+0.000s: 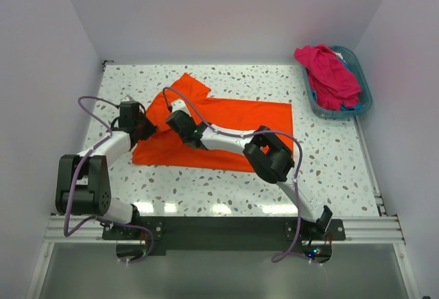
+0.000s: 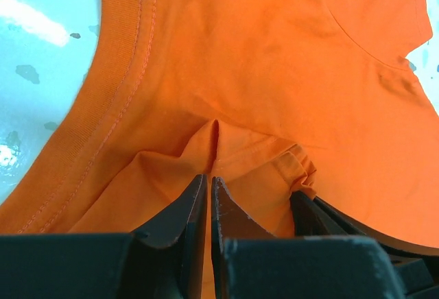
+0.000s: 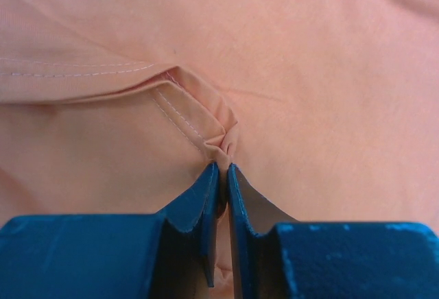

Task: Fold and stack the t-shirts
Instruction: Fold the tshirt

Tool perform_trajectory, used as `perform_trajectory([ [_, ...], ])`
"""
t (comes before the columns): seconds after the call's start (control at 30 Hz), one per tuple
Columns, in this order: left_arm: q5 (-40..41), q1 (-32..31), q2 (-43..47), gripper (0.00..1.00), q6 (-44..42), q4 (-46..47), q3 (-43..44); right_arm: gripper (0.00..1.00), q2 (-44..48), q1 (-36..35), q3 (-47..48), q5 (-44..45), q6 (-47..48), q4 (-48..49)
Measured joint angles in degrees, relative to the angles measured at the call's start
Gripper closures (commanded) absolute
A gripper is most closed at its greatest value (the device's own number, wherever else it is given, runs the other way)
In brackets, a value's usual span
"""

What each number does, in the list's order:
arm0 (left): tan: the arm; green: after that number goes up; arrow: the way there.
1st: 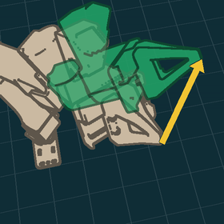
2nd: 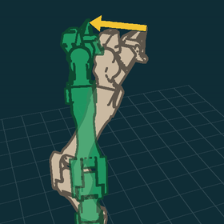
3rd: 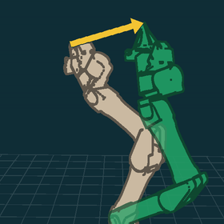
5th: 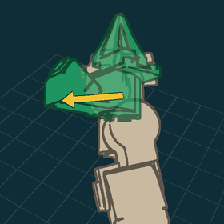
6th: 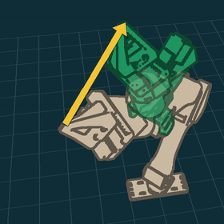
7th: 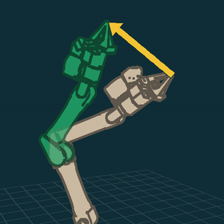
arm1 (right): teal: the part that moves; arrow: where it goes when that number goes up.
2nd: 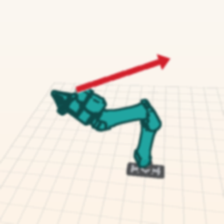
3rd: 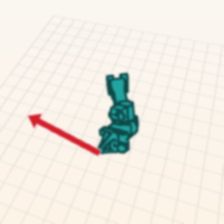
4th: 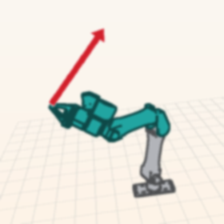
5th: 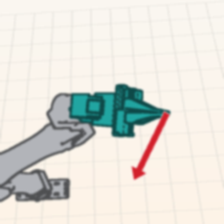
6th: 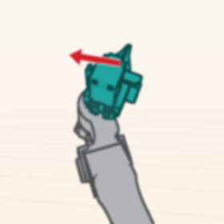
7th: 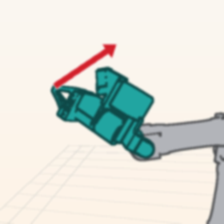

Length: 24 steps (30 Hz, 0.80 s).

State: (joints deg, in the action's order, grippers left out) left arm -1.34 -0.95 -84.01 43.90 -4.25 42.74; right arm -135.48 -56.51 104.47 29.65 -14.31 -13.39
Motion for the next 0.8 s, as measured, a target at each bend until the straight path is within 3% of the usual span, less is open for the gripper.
perform_trajectory([
  [0.47,0.0,-1.4,-4.1,0.91,0.0,0.3,0.0,0.81,1.7,1.2,-2.3,-2.3,-6.0,0.0],
  [0.8,-0.3,-1.8,-10.1,0.89,0.5,2.1,3.1,0.64,3.0,1.7,-4.3,-2.8,-7.3,0.2],
])
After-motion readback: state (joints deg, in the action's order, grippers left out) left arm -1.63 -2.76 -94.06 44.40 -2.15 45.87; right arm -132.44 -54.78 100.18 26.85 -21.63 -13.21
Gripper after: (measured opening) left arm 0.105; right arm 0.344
